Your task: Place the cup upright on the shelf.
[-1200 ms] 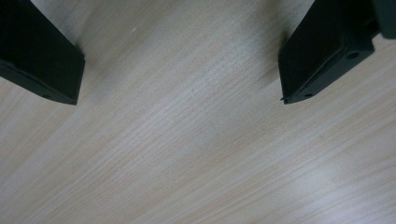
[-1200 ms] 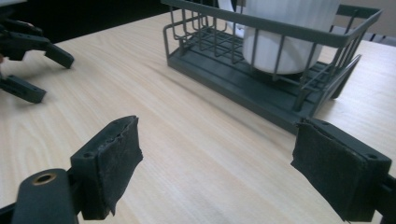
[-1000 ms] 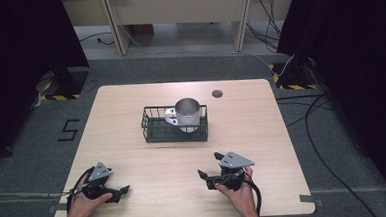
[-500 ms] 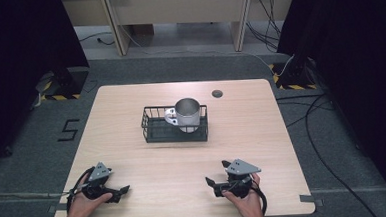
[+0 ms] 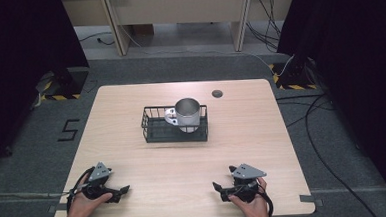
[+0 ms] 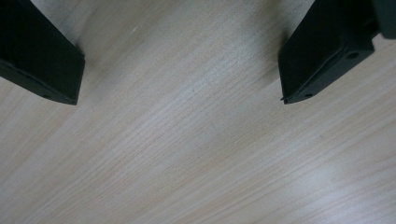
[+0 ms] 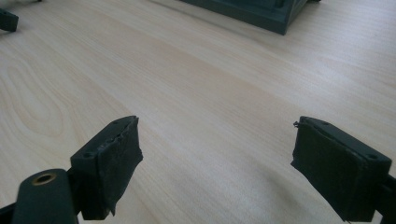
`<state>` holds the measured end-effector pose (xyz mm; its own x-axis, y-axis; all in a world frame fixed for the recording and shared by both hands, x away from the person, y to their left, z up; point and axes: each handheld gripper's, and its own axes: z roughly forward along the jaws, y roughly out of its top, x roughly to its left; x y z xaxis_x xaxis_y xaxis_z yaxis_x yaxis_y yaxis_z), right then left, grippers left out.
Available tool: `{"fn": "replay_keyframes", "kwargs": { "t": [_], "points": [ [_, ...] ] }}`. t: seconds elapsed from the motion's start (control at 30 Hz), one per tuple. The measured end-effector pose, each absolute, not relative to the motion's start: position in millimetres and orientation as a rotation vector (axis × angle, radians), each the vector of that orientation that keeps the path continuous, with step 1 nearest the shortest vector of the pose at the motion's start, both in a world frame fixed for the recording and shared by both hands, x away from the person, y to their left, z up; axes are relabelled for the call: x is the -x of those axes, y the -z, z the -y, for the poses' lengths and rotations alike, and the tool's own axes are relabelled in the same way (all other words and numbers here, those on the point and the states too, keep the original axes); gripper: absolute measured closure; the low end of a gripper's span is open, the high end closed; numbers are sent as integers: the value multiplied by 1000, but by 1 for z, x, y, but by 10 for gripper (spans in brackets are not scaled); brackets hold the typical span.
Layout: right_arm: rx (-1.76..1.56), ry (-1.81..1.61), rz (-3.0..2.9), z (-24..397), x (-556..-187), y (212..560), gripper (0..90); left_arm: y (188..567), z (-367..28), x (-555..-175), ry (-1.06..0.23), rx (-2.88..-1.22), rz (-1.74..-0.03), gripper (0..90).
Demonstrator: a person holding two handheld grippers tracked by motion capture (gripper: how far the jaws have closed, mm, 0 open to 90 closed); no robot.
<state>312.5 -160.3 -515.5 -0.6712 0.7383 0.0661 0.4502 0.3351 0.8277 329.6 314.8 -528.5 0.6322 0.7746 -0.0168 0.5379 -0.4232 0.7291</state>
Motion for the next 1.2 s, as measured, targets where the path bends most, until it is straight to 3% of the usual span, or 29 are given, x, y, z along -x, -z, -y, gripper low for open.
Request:
{"fn": "replay_keyframes", "kwargs": {
  "t": [1.0, 1.2],
  "points": [
    [-1158, -1086, -2343, 168, -304, 521, 151, 529, -315, -329, -422, -2130, -1022, 0],
    [-1115, -1010, -2361, 164, -302, 522, 112, 529, -315, -329, -421, -2130, -1022, 0]
  ]
}}
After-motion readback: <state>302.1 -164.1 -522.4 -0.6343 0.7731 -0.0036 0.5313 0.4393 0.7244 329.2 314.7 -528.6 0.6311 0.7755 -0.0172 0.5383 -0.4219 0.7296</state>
